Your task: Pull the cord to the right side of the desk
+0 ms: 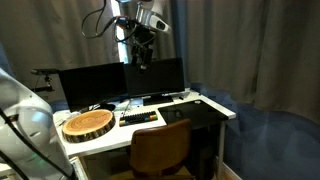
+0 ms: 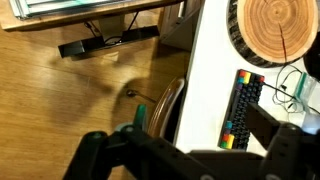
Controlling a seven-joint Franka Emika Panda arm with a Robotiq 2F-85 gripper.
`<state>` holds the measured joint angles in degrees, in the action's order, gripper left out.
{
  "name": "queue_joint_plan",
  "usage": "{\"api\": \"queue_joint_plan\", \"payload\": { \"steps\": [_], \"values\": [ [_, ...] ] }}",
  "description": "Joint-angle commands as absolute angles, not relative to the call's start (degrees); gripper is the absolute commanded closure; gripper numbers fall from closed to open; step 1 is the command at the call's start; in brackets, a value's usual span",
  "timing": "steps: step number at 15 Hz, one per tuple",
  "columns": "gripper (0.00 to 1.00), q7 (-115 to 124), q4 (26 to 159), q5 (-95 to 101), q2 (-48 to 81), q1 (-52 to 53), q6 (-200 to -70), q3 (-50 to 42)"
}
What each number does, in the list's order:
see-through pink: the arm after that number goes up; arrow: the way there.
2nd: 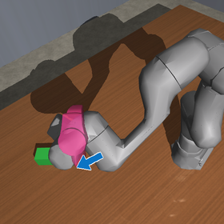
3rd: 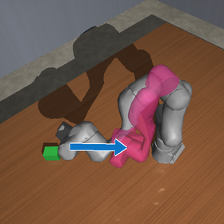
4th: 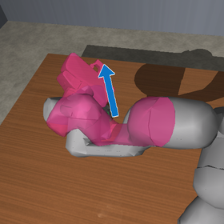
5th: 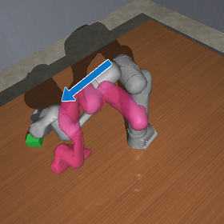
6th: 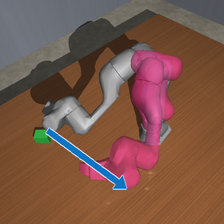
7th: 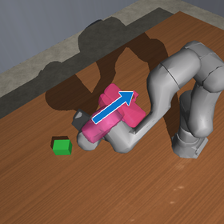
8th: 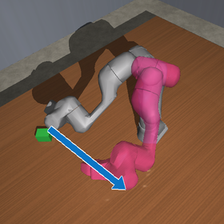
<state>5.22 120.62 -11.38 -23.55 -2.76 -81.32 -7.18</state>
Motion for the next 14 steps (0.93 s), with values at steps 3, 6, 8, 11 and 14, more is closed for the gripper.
{"api": "queue_joint_plan", "payload": {
  "steps": [3,6,8,11,14],
  "values": [
    [0.0,10.5,113.0,-13.7,-10.6,1.0,-81.6,1.6],
    [0.0,11.8,107.0,-13.1,-1.9,4.3,-83.3,5.8],
    [0.0,13.5,102.8,-13.0,3.8,6.2,-85.0,7.7],
    [0.0,16.4,96.3,-12.9,12.3,9.0,-88.6,9.4],
    [0.0,16.4,89.3,-14.4,20.3,10.9,-88.3,9.8]
  ]
}}
